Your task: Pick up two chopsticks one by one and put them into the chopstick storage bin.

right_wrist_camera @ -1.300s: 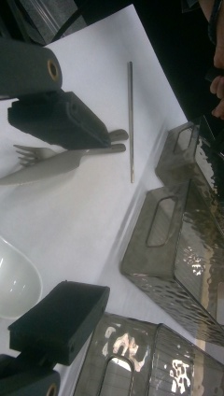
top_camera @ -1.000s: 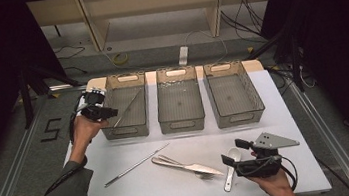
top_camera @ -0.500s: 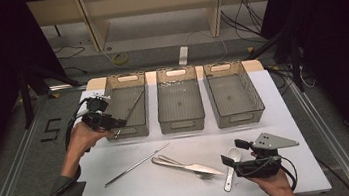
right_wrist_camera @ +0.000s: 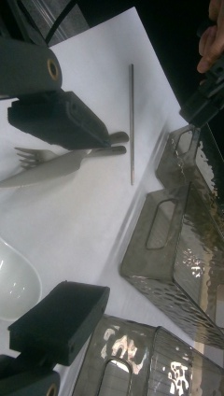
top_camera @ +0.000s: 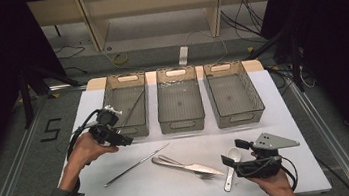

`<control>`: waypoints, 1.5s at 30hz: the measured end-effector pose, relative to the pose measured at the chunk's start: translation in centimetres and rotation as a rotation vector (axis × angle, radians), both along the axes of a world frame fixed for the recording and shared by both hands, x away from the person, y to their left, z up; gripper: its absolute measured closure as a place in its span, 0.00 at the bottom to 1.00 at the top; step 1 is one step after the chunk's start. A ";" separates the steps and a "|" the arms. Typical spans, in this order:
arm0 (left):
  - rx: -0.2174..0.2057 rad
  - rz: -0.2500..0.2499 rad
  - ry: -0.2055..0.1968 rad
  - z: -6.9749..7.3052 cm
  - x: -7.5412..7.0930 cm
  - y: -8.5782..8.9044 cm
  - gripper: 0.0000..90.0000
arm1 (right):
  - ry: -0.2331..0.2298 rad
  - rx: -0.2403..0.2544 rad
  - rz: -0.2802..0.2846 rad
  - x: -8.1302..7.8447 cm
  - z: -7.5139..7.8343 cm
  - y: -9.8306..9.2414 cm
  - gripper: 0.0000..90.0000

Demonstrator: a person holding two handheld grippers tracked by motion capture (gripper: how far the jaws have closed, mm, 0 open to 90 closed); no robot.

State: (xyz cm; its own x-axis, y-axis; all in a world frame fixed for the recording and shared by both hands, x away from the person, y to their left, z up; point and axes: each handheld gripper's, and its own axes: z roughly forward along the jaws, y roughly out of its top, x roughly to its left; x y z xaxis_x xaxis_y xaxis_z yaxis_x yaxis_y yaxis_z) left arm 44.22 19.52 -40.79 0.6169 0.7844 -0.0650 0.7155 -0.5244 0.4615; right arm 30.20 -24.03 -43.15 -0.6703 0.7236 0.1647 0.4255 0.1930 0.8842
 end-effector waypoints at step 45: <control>0.179 -0.170 0.213 -4.6 -4.5 -1.4 0.74 | 0.002 -0.005 0.007 0.0 0.0 0.1 0.27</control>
State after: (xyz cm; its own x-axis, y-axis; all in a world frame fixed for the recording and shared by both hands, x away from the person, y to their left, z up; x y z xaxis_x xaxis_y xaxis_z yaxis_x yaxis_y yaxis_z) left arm 39.75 18.10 -45.42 0.7273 0.6820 -0.0768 0.6813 -0.7041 0.2002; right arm 30.18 -23.89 -43.12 -0.6753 0.7194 0.1623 0.4255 0.2003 0.8825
